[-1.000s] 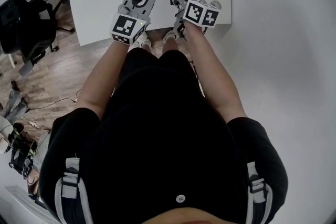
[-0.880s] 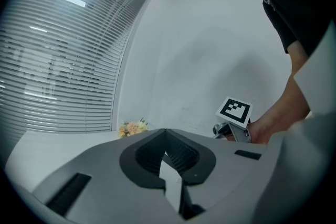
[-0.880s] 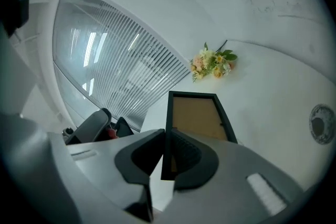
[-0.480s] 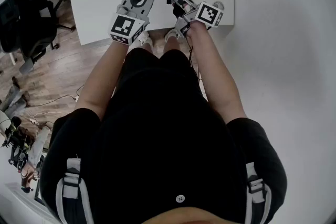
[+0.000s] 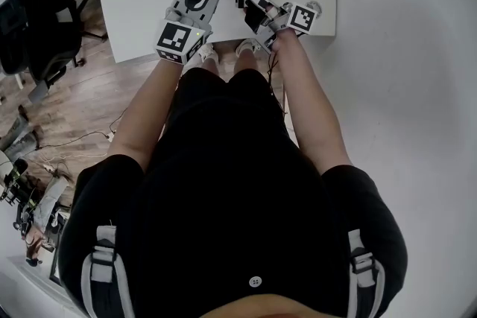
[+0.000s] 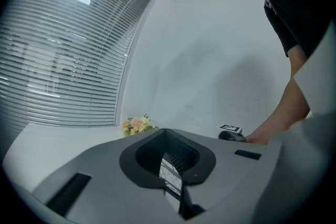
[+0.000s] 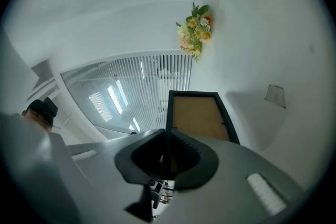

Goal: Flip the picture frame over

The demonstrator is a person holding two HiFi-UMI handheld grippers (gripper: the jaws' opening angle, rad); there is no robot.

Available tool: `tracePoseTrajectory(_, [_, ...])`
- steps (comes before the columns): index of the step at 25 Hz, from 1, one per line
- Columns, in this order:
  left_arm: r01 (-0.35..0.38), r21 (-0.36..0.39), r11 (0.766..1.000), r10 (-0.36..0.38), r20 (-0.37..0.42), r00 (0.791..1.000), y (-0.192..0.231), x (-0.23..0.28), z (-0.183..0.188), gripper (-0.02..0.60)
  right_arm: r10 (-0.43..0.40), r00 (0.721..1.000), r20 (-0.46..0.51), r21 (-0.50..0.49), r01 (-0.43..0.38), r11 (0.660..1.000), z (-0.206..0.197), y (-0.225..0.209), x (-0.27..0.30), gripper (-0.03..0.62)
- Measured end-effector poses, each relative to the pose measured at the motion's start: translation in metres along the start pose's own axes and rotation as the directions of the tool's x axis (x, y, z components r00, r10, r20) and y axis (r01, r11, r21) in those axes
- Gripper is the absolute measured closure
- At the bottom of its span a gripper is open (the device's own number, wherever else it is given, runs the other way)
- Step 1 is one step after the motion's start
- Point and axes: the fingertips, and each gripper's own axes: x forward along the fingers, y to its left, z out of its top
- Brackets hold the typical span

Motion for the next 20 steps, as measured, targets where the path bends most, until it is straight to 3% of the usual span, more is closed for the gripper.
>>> tracePoseTrajectory(13, [0.016,-0.006,1.000,-0.016,-0.007,1.000,-0.002,0.008,-0.003,0.575,-0.006,0.999,-0.041,0.017,0.007,1.000,-0.004,-0.017,-0.007,0.543])
tracePoseTrajectory(20, [0.022,-0.009,1.000,-0.022,-0.008,1.000,-0.004,0.014,0.003,0.575,-0.053,0.998,-0.040,-0.050,0.051,0.997,0.006,-0.014,-0.010,0.525])
